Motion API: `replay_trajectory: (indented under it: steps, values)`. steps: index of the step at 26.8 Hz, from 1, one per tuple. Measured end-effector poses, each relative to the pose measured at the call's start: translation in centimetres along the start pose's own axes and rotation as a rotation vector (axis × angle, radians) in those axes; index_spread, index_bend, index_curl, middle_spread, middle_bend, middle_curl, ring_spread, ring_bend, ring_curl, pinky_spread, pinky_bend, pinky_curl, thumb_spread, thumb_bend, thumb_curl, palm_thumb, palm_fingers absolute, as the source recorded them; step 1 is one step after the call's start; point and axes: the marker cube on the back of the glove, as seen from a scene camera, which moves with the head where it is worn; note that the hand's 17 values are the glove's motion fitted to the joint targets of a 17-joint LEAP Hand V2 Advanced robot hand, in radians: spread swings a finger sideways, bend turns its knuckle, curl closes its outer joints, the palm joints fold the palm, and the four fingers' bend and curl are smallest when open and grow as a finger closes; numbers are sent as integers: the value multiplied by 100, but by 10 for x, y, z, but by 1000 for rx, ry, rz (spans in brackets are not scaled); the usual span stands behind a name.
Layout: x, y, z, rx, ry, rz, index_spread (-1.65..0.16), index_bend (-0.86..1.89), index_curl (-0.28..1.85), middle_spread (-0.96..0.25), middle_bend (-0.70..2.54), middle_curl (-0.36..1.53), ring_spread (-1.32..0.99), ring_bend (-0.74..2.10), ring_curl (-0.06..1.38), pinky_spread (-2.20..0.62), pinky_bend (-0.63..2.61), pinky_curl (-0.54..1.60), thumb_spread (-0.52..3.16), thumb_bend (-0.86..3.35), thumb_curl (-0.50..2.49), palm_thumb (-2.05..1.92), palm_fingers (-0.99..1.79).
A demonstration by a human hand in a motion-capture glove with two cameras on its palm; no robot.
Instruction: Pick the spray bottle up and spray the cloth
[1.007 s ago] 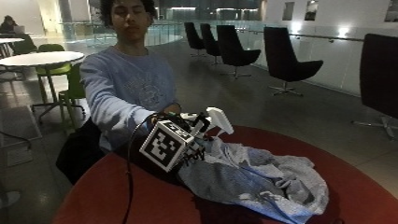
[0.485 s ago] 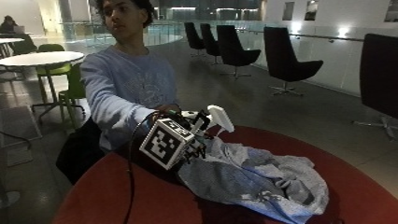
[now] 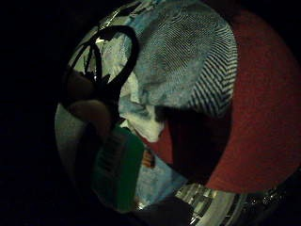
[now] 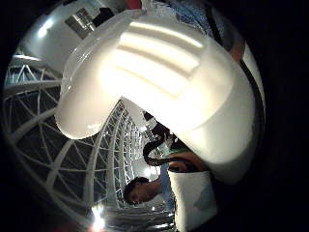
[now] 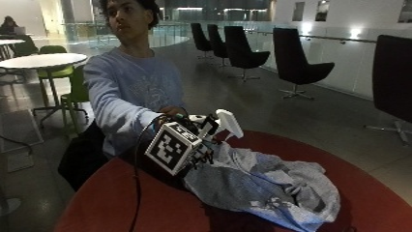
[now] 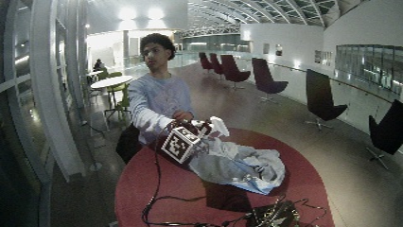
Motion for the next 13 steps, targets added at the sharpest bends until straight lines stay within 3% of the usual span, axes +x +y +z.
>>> replay_trajectory:
  steps: [13]
  values:
    - [-3,0,5,-9,-21,-9,-23,13,33,-3,35,47,-4,57,43,7,25,38,103,-2,52,70,115]
